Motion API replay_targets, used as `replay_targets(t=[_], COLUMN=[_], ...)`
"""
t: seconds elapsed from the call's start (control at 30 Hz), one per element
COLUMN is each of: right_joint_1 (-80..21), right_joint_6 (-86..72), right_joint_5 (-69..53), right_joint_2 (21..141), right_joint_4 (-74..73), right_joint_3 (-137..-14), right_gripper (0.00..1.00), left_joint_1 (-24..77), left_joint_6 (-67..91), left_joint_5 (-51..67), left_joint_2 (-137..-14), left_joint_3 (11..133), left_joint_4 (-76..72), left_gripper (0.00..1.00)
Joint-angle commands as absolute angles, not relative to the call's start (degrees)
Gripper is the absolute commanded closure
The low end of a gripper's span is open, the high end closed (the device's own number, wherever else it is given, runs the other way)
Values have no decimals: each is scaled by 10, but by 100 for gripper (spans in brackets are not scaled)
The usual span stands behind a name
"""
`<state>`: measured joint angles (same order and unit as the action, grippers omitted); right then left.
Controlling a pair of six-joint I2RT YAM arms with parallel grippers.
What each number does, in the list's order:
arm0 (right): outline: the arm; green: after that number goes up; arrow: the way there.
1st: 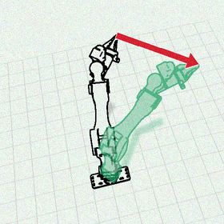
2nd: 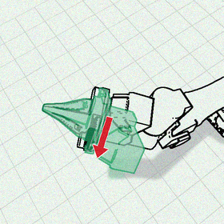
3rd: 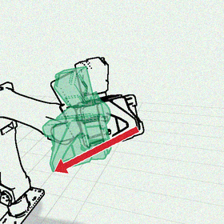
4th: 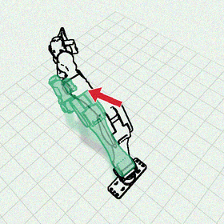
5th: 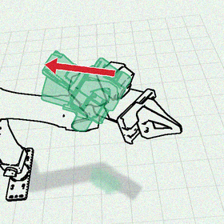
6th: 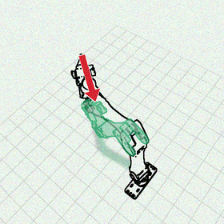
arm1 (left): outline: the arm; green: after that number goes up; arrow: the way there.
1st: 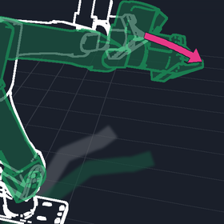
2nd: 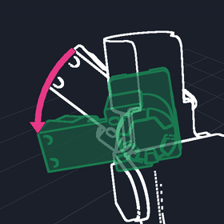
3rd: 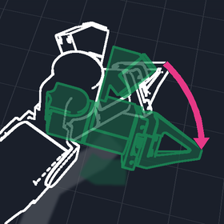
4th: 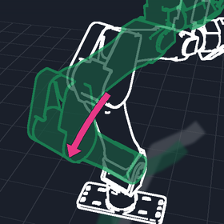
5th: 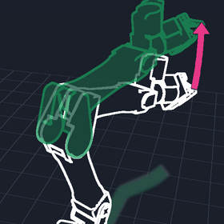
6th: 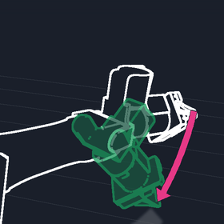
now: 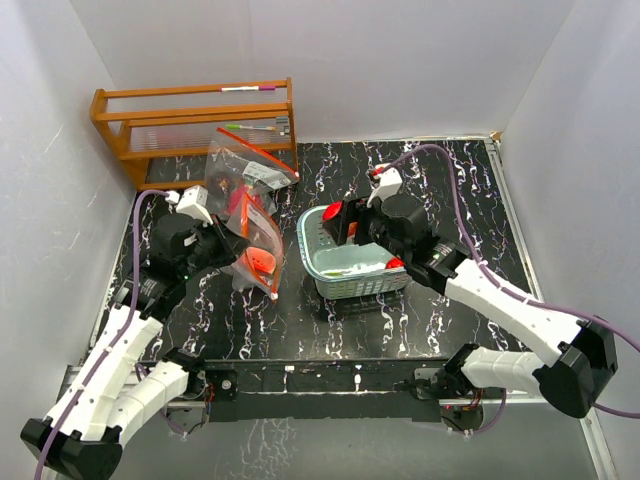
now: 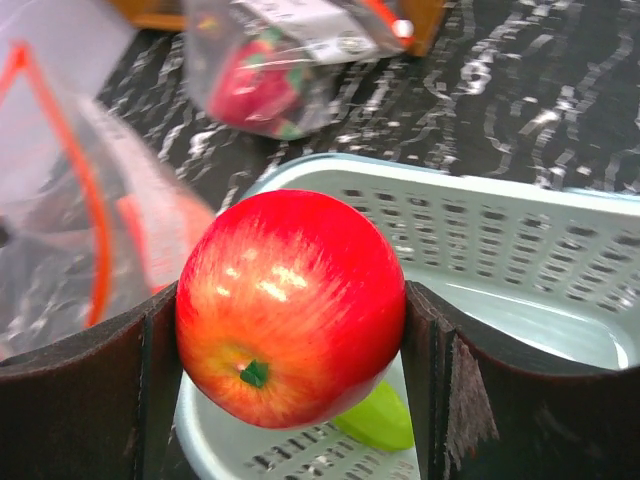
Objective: Place the food in the zip-top bag and seal the zipper
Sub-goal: Pick up the fake fruit from the bin, then place the fake fruit in the zipper food storage bag.
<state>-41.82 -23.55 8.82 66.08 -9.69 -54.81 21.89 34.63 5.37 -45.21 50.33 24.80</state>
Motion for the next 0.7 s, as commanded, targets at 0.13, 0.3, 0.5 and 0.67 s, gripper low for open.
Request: replay_targets(t=[0.13, 0.3, 0.5, 0.67], right_joint_1=[-498, -530, -535, -534], right_joint_6=[-208, -224, -249, -254], right_joint_5=[-66, -98, -92, -67], right_joint_2=[688, 732, 772, 817], right_joint_4=[-16, 44, 99, 107], right_joint_3=[-620, -641, -636, -650], right_gripper=[65, 65, 65, 65], left_joint_1=[221, 222, 221, 222], left_joint_6=[361, 362, 362, 372], left_joint_5=[85, 89, 96, 116], left_joint_2=[-459, -455, -449, -441], left_joint_3=[496, 495, 496, 500], left_joint_4=[218, 222, 222, 219], left_gripper=[100, 100, 100, 100])
